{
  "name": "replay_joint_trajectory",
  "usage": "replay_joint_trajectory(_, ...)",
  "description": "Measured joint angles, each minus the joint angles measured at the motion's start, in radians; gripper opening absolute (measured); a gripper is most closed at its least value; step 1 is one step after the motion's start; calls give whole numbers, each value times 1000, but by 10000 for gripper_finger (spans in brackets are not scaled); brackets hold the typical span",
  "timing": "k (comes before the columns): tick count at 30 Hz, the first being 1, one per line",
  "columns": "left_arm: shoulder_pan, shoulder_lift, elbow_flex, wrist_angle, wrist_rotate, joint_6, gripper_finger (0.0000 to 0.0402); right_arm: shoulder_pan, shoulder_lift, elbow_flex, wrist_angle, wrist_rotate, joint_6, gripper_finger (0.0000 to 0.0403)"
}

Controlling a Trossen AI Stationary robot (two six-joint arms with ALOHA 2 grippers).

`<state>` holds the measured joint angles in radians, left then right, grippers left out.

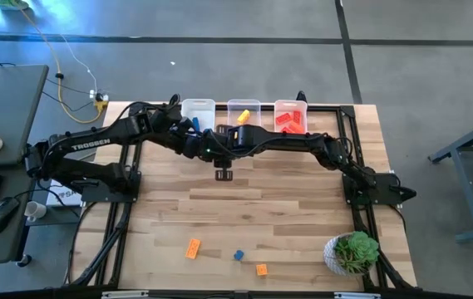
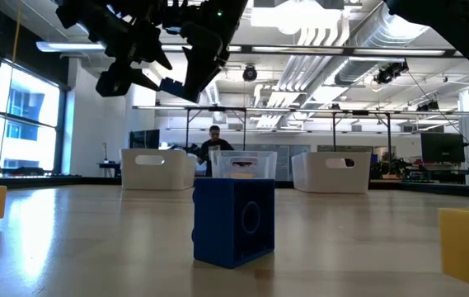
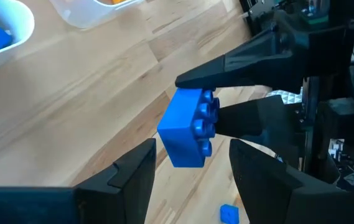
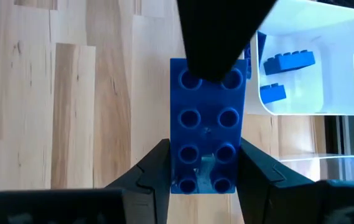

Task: Sort & place blocks by color
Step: Put the blue game piece into the left white bin

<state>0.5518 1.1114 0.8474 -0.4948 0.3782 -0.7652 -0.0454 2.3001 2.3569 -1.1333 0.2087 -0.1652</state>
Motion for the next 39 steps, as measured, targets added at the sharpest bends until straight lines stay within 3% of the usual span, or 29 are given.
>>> replay_joint_trajectory(14,1,-2,2,35,19,-12,182,-5,-28,-2,97,-1,43,110)
replay_joint_trajectory(26,2,0,0,69,53,13,84,-5,-32,-2,94,33,114,110)
replay_joint_trajectory(31,3,0,0,77,53,40,75,-5,-32,-2,91,42,122,110)
replay_joint_trajectory(39,0,1,0,69,26,156,77,-6,-32,-2,78,65,232,247)
